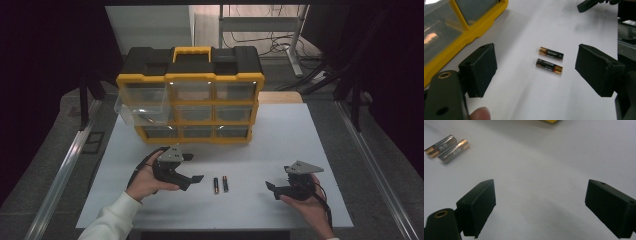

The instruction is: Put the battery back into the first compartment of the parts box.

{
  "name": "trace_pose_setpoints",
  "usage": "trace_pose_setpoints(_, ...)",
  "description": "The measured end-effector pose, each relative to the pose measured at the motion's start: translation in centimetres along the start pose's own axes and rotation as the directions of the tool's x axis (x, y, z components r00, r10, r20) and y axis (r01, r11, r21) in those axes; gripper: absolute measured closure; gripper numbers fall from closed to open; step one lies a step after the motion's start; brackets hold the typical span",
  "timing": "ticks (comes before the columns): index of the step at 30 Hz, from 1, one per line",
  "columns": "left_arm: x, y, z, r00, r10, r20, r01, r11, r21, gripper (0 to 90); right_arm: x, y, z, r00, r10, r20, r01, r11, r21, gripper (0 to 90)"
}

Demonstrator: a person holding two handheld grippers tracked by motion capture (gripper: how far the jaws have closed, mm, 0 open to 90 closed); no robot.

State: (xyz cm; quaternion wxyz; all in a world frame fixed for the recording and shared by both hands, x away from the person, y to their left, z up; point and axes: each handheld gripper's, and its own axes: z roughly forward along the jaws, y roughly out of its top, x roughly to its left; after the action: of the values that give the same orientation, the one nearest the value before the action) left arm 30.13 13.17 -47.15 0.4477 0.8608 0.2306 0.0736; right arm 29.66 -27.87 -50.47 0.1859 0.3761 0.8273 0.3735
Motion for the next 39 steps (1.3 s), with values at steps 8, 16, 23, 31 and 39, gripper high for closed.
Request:
trace_pose_setpoints(8, -0.1, -0.3, 0.6, 0.9999, 0.003, 0.010, -0.003, 0.9995, 0.031, 18.1, 0.0, 0.0, 0.0, 1.0000, -0.001, 0.000, 0.001, 1.000, 0.001, 10.1)
trace_pose_setpoints(16, -0.2, -0.5, 1.0, 0.9999, 0.010, 0.007, -0.010, 0.9984, 0.055, 17.9, 0.0, 0.0, 0.0, 1.0000, -0.001, -0.002, 0.001, 1.000, 0.002, 10.0)
trace_pose_setpoints(23, -0.3, -0.3, 1.4, 0.9994, 0.030, 0.019, -0.031, 0.9969, 0.072, 17.9, 0.0, 0.0, 0.0, 1.0000, -0.002, -0.003, 0.002, 1.000, 0.002, 10.0)
trace_pose_setpoints(31, -0.6, -0.1, 2.3, 0.9985, 0.039, 0.040, -0.042, 0.9948, 0.093, 17.6, 0.0, 0.0, 0.0, 1.0000, -0.002, -0.004, 0.002, 1.000, 0.001, 10.0)
trace_pose_setpoints(39, -0.9, 0.0, 3.2, 0.9968, 0.053, 0.059, -0.060, 0.9906, 0.123, 17.3, 0.0, 0.0, 0.0, 1.0000, -0.003, -0.004, 0.003, 1.000, 0.001, 10.0)
